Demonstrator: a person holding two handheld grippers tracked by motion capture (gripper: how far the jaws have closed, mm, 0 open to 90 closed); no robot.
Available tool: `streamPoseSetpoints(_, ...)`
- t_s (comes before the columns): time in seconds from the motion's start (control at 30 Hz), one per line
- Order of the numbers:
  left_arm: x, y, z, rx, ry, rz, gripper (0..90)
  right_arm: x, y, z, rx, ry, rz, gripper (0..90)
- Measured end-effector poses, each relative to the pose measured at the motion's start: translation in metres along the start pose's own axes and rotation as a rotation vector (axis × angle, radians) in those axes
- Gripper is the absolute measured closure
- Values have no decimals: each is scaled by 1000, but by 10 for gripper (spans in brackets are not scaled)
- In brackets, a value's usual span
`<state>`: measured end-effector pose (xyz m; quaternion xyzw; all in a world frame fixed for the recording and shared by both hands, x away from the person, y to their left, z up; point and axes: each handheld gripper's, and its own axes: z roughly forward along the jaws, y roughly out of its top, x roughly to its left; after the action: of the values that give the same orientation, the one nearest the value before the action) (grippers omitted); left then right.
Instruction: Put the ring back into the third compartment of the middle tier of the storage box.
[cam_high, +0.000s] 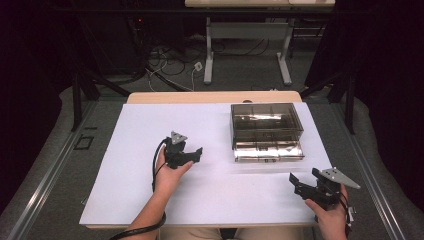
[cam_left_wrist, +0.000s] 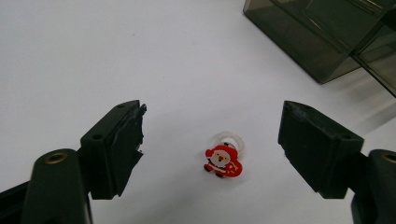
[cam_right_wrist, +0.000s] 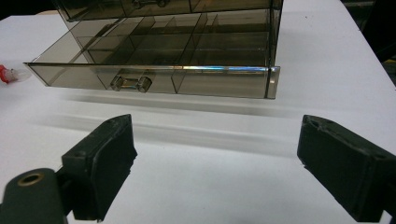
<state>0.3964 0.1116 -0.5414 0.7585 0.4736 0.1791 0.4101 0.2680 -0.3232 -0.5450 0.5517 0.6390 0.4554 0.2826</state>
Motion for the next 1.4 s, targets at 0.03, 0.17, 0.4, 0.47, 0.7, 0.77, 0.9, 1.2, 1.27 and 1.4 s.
streamPoseSetpoints(0.03, 1, 0, 1, -5, -4, 2, 263, 0, 0, 0, 0, 0, 0, 109)
streamPoseSetpoints(0.17, 3, -1, 3, 21, -34, -35, 322, 0, 0, 0, -1, -4, 0, 111)
streamPoseSetpoints(0.4, 5, -2, 8, 49, -54, -98, 411, 0, 0, 0, 8, -3, 4, 115)
streamPoseSetpoints(0.47, 5, -1, 8, 58, -61, -108, 423, 0, 0, 0, 7, -3, 1, 115)
streamPoseSetpoints(0.7, 10, -1, 9, 82, -72, -155, 480, -1, 0, 0, 12, -3, -1, 124)
streamPoseSetpoints(0.77, 11, -1, 9, 90, -77, -160, 500, 0, 0, 1, 11, 1, 2, 125)
streamPoseSetpoints(0.9, 11, -1, 10, 100, -82, -165, 523, -1, 0, 1, 15, 2, -3, 127)
streamPoseSetpoints(1.2, 8, -1, 17, 138, -87, -168, 547, -1, -1, 1, 15, 0, 4, 132)
streamPoseSetpoints(1.27, 8, -1, 17, 141, -88, -169, 559, 0, -1, 2, 10, 1, 9, 133)
streamPoseSetpoints(1.4, 7, -1, 18, 144, -89, -171, 573, -1, -1, 2, 2, -1, 10, 133)
